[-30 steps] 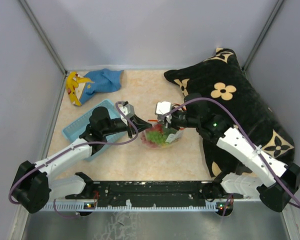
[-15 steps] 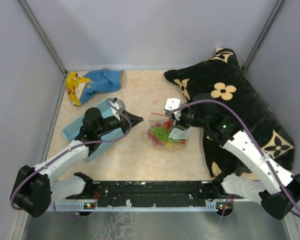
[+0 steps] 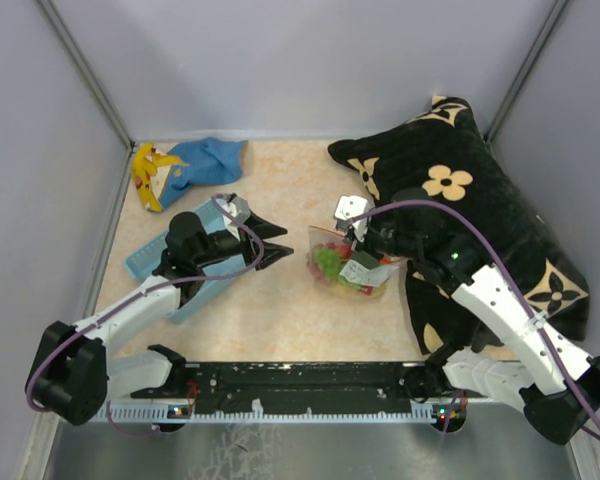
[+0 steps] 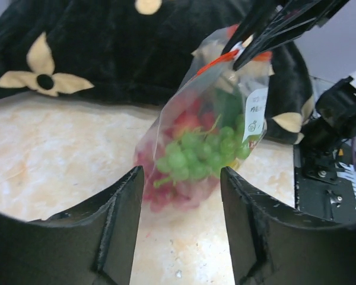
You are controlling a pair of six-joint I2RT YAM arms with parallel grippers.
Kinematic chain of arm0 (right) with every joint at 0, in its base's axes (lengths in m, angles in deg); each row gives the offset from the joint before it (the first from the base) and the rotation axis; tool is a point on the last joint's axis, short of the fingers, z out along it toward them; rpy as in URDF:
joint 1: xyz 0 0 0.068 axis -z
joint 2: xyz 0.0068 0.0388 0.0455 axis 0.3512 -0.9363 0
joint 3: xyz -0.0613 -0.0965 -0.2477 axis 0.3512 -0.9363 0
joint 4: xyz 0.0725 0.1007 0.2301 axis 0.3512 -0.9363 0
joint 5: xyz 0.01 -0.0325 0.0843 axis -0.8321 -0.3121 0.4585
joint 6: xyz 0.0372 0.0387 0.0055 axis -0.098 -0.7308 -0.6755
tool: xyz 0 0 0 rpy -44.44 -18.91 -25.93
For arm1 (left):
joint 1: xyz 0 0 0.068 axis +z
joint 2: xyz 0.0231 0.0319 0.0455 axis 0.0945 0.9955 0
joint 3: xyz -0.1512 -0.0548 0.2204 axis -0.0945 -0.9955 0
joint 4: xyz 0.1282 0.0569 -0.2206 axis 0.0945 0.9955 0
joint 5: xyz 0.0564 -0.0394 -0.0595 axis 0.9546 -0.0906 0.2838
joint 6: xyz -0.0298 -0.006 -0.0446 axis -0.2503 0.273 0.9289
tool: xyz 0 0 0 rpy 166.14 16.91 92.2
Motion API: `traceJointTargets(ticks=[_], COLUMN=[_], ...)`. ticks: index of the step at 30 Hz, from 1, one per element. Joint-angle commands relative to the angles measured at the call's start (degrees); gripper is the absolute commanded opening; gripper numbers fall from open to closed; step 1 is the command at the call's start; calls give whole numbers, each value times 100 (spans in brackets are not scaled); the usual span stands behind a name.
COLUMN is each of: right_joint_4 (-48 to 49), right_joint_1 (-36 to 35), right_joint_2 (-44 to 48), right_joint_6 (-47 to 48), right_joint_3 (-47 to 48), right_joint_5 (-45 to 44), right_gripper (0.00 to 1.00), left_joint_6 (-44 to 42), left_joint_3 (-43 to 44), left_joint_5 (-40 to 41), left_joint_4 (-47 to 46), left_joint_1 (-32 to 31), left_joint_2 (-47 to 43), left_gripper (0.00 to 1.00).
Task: Place the food in the zip-top bag and seal the zipper
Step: Zip the zipper food storage bag at the center of the board.
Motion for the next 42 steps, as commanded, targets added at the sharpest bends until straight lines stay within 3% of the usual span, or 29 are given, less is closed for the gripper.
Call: traceJointTargets(ticks=[1, 10, 16, 19, 24, 26, 42], right_joint_4=[589, 741, 808, 791, 672, 582, -63], right_joint_1=[30, 26, 23, 22, 29, 27, 25], right_joint_2=[-1, -193, -331, -350, -232, -138, 315], right_joint_6=[-44, -88, -116, -110, -83, -67, -85], right_joint_3=[296, 355, 365, 348, 287, 272, 307], right_joint_5=[381, 858, 1086, 1092, 843, 632, -383], right_gripper=[0, 0, 0, 0, 0, 0, 0], left_joint_6=[-385, -862, -911, -769, -727, -787, -609], left_joint_3=[414, 1289, 1596, 1732, 1817, 1705, 624], left_joint_5=[-527, -1347, -1420, -1531, -1409, -1248, 663], left_joint_4=[-269, -143, -243, -365, -233, -132, 381], left_joint_1=[-218, -543, -829, -850, -850, -850, -421], left_joint_2=[269, 1344, 1892, 2078, 2103, 1972, 759], left_gripper=[64, 75, 71, 60, 11, 0, 0])
